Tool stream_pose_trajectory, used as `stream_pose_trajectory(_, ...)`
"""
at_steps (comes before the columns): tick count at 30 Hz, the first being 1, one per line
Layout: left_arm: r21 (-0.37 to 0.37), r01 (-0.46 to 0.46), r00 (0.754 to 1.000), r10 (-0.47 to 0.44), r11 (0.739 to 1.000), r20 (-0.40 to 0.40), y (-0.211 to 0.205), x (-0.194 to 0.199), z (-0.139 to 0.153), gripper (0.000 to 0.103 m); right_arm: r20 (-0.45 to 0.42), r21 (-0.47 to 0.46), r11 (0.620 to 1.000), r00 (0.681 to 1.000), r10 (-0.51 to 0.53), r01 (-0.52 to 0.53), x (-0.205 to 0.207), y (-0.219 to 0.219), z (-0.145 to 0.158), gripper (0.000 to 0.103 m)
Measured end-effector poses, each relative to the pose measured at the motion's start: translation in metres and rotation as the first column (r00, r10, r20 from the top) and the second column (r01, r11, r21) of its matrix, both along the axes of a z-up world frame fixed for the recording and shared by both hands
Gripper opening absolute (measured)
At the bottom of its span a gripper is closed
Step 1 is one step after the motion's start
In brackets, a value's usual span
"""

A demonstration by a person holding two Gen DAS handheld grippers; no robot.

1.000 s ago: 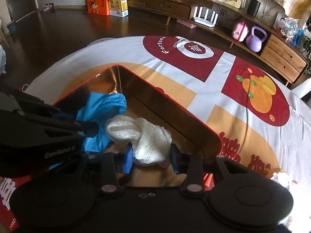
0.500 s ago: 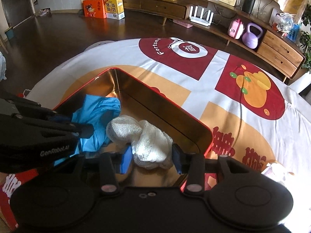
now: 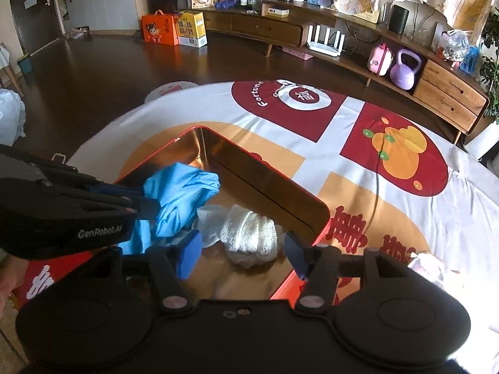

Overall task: Organize soft objects
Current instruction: 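Open the right tool to drop the knitted cloth while the left tool drops the glove into the tin, then move both tools back over the remaining pile of items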

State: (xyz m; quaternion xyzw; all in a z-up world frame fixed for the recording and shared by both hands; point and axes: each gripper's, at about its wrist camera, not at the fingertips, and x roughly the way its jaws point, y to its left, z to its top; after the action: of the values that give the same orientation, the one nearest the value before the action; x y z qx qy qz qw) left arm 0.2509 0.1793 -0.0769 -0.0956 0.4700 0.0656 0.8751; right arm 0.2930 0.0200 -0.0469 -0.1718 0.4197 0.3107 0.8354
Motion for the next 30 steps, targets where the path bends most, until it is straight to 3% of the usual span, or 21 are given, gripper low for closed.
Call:
stream_pose_trajectory(19,0.008,0.043,0.995,-0.044,0.999,0.094,-0.041,-0.039,0.040,0.016,0.037,0.113,0.993,0.999,-0.033,0.029,-0.039,-0.060,0.049,0.073)
stream_pose_trajectory(23,-0.001,0.039,0.993,-0.038,0.999,0.115,-0.051,-0.049,0.045,0.056,0.040,0.134,0.990,0.998,-0.048,0.042,-0.047,-0.076,0.055,0.078)
stream_pose_trajectory(30,0.002,0.076,0.987,-0.076,0.997,0.144,-0.075,-0.066,0.055,0.065,0.037,0.167,0.983,0.996,-0.084,0.077,-0.064,-0.116,0.061,0.085)
